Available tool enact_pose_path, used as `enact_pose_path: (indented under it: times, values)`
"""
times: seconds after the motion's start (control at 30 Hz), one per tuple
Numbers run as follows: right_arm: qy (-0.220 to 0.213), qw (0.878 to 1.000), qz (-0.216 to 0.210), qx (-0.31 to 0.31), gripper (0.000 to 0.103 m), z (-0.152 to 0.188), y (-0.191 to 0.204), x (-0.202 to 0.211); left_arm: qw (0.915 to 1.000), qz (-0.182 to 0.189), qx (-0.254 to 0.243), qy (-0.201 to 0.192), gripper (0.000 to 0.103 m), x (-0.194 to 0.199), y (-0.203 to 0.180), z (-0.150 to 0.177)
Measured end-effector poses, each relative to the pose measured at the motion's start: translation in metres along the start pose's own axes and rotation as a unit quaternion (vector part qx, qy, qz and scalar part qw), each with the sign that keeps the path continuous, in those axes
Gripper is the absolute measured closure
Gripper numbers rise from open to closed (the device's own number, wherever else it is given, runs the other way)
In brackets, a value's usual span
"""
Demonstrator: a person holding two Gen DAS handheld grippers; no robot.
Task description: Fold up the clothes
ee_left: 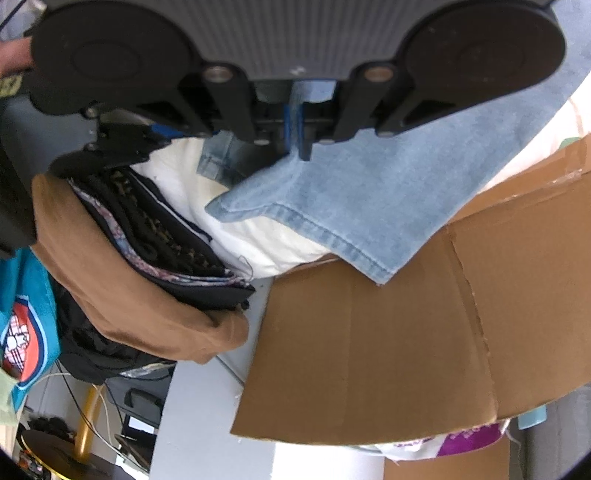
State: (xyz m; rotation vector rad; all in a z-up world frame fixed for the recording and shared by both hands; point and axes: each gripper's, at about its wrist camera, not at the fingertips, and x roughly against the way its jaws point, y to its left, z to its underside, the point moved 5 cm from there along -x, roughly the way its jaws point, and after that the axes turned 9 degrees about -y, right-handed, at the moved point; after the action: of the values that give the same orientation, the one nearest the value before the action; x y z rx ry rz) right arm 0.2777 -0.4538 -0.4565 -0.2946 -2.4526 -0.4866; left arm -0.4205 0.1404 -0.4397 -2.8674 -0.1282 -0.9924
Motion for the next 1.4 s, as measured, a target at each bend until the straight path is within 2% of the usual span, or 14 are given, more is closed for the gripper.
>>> enact_pose_path:
  times: [0.57,0.67,0.8,0.87,0.93,1.03,1.17,1.3,1.4]
  values:
    - [-0.013,0.999,0.011,-0.03,0.057,0.026,-0.007,0.044,0.9982,0.032,-0.017,0.048,0.099,-0.031,-0.022,0.022]
    - [-0.012,0.999,0.009,-0.034,0.057,0.03,-0.007,0.046,0.998,0.036,-0.013,0.051,0.096,-0.031,-0.023,0.022]
    - [-0.012,0.999,0.006,-0.04,0.057,0.03,-0.007,0.046,0.9963,0.071,-0.026,0.042,0.082,-0.02,-0.026,0.016]
    - [-0.013,0.999,0.005,-0.045,0.057,0.03,-0.007,0.045,0.9944,0.08,-0.045,0.054,0.075,-0.013,-0.026,0.014]
    - [-0.015,0.999,0.003,-0.047,0.057,0.029,-0.007,0.045,0.992,0.088,-0.063,0.065,0.074,-0.007,-0.026,0.012]
    - [-0.018,0.999,0.001,-0.048,0.057,0.027,-0.005,0.044,0.9911,0.074,-0.079,0.077,0.071,0.005,-0.014,0.006]
    - [-0.021,0.999,-0.001,-0.05,0.057,0.026,-0.003,0.046,0.9889,0.06,-0.105,0.087,0.053,0.028,0.008,-0.002]
    - [-0.021,0.999,-0.003,-0.046,0.057,0.025,0.001,0.047,0.9887,0.038,-0.113,0.091,0.05,0.053,0.033,-0.006]
    - [-0.019,0.999,-0.005,-0.041,0.057,0.024,0.005,0.049,0.9871,0.028,-0.124,0.098,0.041,0.068,0.043,-0.001]
